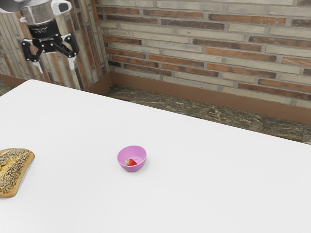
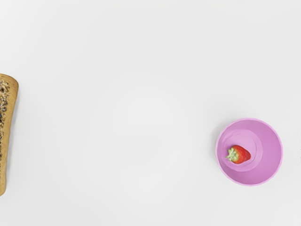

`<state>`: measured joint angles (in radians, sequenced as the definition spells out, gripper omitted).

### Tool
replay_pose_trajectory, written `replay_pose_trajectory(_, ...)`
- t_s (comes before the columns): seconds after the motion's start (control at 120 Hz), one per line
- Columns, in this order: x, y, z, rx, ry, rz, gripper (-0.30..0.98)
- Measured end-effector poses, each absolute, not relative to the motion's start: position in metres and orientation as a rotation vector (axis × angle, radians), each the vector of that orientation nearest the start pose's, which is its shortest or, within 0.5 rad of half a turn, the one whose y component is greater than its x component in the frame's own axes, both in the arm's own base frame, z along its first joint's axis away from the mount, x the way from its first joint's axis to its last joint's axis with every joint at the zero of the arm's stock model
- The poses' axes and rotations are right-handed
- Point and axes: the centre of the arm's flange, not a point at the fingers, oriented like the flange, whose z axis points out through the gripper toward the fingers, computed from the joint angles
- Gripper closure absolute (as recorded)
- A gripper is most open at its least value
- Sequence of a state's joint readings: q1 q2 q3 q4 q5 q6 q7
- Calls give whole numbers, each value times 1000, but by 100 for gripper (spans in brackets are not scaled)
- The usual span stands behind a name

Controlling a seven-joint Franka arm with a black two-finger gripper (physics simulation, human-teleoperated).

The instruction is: Take strawberry from the bowl

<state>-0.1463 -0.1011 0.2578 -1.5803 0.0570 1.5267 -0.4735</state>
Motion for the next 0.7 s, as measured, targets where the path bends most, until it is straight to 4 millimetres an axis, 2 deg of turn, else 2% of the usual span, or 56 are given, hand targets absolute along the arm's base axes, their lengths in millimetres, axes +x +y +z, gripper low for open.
replay_pose_trajectory(0.158, 510, 72, 674, -2985, -920, -109, 0)
replay_pose_trajectory(0.233, 506, 80, 673, -2980, -948, -102, 0)
replay_pose_trajectory(0.3, 505, 77, 650, -2969, -950, -8, 0)
replay_pose_trajectory(0.4, 508, 65, 581, -2945, -889, 122, 0)
replay_pose_trajectory(0.45, 519, 55, 550, -2937, -829, 136, 0)
replay_pose_trajectory(0.517, 537, 36, 520, -2937, -706, 123, 0)
replay_pose_trajectory(0.583, 549, 12, 504, -2953, -571, 89, 0)
replay_pose_trajectory(0.7, 555, -34, 485, -2987, -354, 51, 0)
